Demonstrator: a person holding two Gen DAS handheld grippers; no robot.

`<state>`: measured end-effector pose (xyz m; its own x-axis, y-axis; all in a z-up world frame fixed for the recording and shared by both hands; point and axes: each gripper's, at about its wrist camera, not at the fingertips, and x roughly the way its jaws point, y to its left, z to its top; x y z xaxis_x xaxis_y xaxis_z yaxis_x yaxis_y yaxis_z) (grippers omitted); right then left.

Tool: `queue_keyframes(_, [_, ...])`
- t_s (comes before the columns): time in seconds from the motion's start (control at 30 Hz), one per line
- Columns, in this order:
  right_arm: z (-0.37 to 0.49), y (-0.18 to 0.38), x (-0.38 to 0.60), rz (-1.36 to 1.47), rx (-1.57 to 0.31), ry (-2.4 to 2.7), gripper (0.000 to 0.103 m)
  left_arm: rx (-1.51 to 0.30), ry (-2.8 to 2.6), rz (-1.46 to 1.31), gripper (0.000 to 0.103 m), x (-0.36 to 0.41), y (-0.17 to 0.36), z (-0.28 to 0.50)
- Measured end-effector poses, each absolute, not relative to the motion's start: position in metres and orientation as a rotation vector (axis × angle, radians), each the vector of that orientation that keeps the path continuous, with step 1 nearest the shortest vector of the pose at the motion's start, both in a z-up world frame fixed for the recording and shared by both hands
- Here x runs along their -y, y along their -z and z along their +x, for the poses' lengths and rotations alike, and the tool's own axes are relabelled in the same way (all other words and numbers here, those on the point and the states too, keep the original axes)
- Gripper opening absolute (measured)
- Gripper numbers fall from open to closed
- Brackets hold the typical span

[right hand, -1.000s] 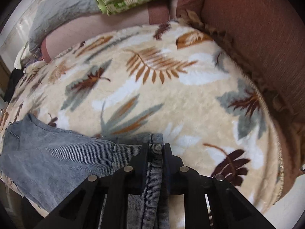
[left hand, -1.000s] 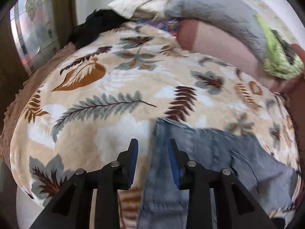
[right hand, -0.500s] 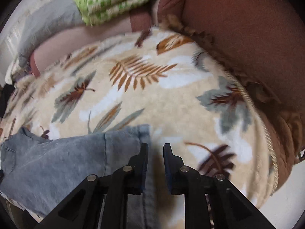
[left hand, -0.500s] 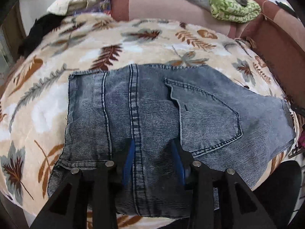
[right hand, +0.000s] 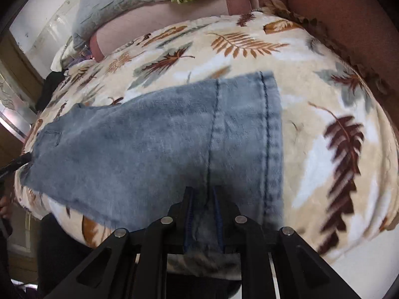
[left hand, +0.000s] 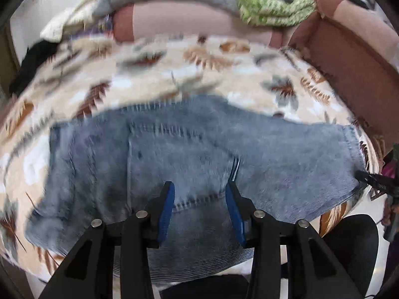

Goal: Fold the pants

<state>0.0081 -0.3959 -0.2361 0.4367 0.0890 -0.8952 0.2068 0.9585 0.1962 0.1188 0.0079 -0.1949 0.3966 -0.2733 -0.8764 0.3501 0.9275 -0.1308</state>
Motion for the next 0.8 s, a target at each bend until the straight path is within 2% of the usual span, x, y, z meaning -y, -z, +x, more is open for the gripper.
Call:
queue_keyframes(0.27, [-0.013,0.240,0.411,0.322,-1.266,0.064,0.011,-1.167,0.456,0.221,0.045,0.004,0.214,0.089])
queue_keyframes(0.4, [-0.026,0.217,0.412,0.299,-1.162,0.026,0.011,-1.189,0.457,0.166,0.045,-0.003,0.205,0.094])
queue_keyframes(0.43, [-0.028,0.209,0.413,0.317,-1.131,0.020,0.015,-1.173,0.463,0.136,0.045,-0.006,0.199,0.094])
queue_keyframes(0.53, [-0.022,0.188,0.412,0.352,-1.056,-0.045,0.016,-1.090,0.475,0.097,0.045,-0.001,0.175,0.093])
queue_keyframes(0.67, [0.014,0.186,0.375,0.382,-1.082,-0.169,0.016,-1.061,0.571,0.042,0.047,0.024,0.162,0.087])
queue_keyframes(0.8, [0.048,0.197,0.327,0.337,-1.141,-0.244,0.016,-1.107,0.638,0.066,0.047,0.065,0.178,0.082])
